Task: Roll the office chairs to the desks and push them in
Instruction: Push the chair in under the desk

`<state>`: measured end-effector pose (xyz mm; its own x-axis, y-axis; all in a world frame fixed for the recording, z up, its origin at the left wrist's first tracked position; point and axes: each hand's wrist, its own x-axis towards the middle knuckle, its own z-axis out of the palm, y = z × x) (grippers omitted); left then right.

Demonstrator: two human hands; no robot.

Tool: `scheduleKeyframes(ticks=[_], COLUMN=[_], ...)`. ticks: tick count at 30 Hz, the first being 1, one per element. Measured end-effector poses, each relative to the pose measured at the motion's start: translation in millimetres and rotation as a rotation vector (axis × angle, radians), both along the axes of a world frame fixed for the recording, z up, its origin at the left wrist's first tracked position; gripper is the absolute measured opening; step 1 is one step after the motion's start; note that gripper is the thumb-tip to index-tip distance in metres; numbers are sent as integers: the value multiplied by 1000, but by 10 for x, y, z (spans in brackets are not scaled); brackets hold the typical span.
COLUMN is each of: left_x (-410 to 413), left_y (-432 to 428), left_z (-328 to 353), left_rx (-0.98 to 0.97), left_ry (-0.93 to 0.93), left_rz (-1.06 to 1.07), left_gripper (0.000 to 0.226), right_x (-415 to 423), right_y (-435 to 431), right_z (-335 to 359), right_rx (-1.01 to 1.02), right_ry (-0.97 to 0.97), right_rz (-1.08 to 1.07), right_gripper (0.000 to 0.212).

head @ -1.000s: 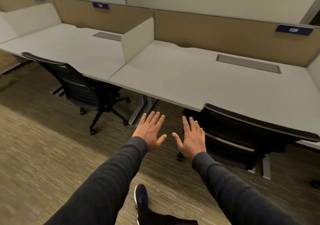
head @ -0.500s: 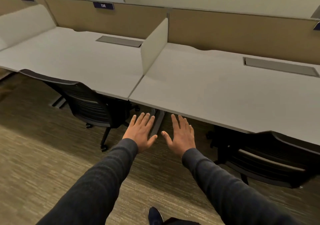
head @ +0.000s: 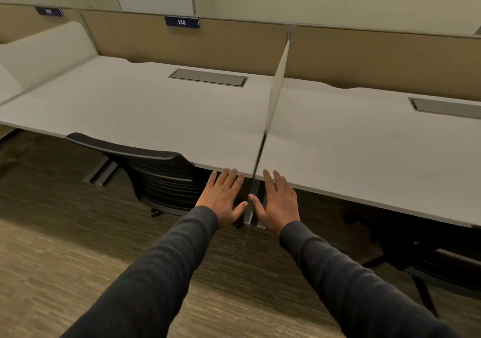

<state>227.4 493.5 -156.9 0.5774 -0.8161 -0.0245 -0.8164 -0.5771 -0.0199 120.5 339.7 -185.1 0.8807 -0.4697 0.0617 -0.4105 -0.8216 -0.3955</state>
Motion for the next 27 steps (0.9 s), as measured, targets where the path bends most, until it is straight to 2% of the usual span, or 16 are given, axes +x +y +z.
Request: scheduleKeyframes(ticks=[5, 9, 20, 25, 27], left_x=[824, 1406, 3068, 4039, 4328], left_y=[843, 1425, 2296, 2697, 2793], left_z=[101, 177, 154, 86, 49], left_rx=[-3, -48, -59, -20, 43], left_ry=[-30, -17, -13, 20, 46], left_rz=[-46, -4, 95, 133, 146], left_gripper=[80, 80, 78, 76, 75], right_x=[610, 1061, 2471, 3267, 3395], right_y=[872, 1364, 1916, 2135, 2161], right_z=[101, 185, 161, 88, 81], right_rx=[24, 46, 296, 405, 317], right_ry=[-44, -60, -128, 11, 169], right_rz=[-56, -68, -246, -336, -330], right_gripper=[82, 82, 83, 91, 95])
